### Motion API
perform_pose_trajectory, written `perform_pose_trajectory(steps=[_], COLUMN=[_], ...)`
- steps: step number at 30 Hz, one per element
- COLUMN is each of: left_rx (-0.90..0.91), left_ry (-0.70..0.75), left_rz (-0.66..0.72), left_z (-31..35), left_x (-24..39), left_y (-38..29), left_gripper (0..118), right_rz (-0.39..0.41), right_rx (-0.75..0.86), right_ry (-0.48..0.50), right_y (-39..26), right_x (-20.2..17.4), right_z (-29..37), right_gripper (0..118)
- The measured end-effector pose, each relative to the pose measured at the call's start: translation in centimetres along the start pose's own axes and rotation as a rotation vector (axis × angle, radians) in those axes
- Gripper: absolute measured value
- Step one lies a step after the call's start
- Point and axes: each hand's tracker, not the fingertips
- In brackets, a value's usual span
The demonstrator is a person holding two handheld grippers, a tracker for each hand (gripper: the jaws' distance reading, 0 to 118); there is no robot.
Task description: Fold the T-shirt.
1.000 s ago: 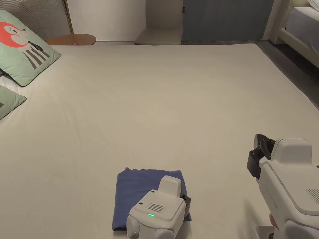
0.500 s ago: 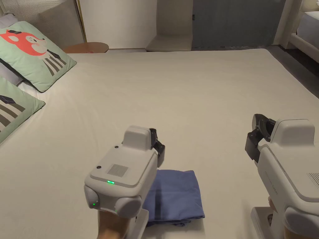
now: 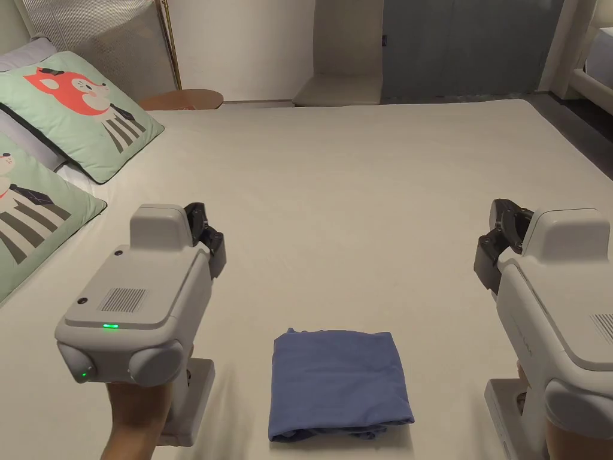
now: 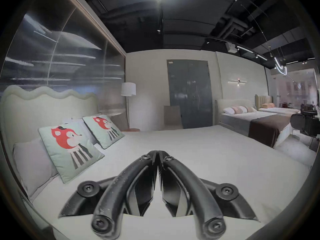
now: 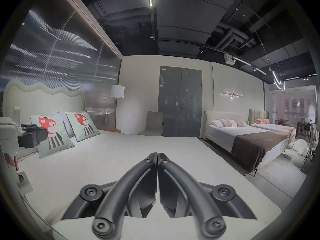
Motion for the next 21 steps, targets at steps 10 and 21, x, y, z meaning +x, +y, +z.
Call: perform_pose_trajectory(steps=[10, 21], left_rx=[-0.003, -0.027], left_ry=[0.015, 0.005], left_rz=[0.034, 0.033], left_z=[-0.4, -0.6], left_x=[-1.1, -0.8], left_y=[-0.5, -1.2], left_gripper=[0, 0], right_rz=[0.005, -0.016], right_rx=[-0.006, -0.285], right_ry=[0.011, 0.171], right_y=[-0.5, -7.1], right_x=[-0.2, -4.2], right_z=[-0.8, -3.9], right_gripper=[1, 1])
